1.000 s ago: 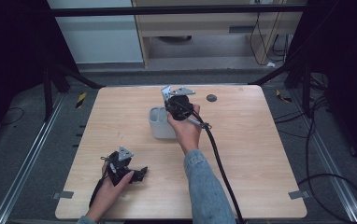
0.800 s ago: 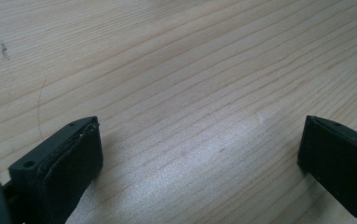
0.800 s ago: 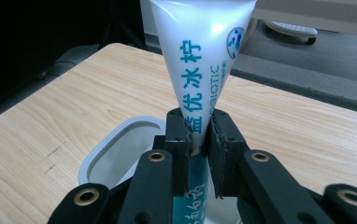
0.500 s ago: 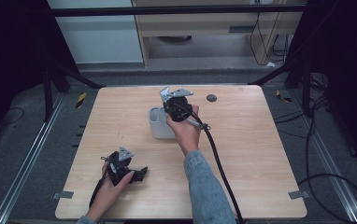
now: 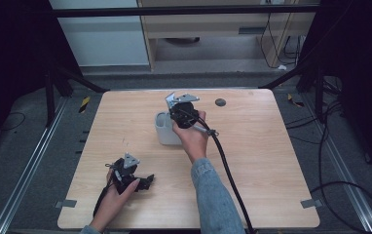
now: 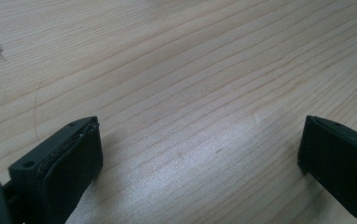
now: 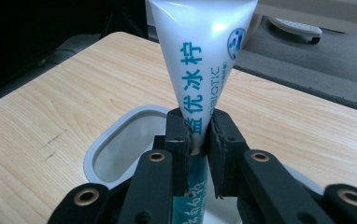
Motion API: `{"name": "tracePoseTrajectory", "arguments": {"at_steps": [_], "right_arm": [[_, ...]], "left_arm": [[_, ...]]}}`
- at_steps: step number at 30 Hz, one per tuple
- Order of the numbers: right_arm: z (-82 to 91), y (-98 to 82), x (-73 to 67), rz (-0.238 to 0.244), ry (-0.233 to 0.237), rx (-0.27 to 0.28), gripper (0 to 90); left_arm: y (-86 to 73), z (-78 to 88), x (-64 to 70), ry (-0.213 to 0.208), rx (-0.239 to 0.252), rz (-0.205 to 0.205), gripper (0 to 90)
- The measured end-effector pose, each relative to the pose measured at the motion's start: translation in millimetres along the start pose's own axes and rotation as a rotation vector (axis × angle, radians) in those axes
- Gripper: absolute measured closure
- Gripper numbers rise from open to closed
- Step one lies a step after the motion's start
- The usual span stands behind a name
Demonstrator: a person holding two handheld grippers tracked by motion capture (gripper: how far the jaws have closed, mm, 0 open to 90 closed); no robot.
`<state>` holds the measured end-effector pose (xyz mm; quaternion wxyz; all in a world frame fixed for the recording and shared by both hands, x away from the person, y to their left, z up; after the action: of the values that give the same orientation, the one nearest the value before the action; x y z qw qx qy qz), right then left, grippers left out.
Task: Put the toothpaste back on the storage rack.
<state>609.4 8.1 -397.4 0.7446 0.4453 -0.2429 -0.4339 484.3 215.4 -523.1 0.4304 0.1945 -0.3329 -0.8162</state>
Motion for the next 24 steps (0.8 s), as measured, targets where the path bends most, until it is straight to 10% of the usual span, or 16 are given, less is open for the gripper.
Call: {"name": "tracePoseTrajectory", "arguments": {"at_steps": [24], "right_arm": [[-5.7, -4.0, -4.7, 0.022, 0.010, -0.023, 79.0]], "left_arm": [[0.2, -0.3, 1.0, -0.004, 0.002, 0.001, 0.0]]}}
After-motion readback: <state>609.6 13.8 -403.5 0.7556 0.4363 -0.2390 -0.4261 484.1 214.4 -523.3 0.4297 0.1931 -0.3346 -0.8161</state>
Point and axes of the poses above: each handheld gripper's, and its own axes: z roughly backward along the jaws, y roughly out of its top, x roughly to its right, the point moved 2 cm from there along -z, roughly forward along the jaws, and after that the axes turned 1 degree about -z, right-handed, at the moved point
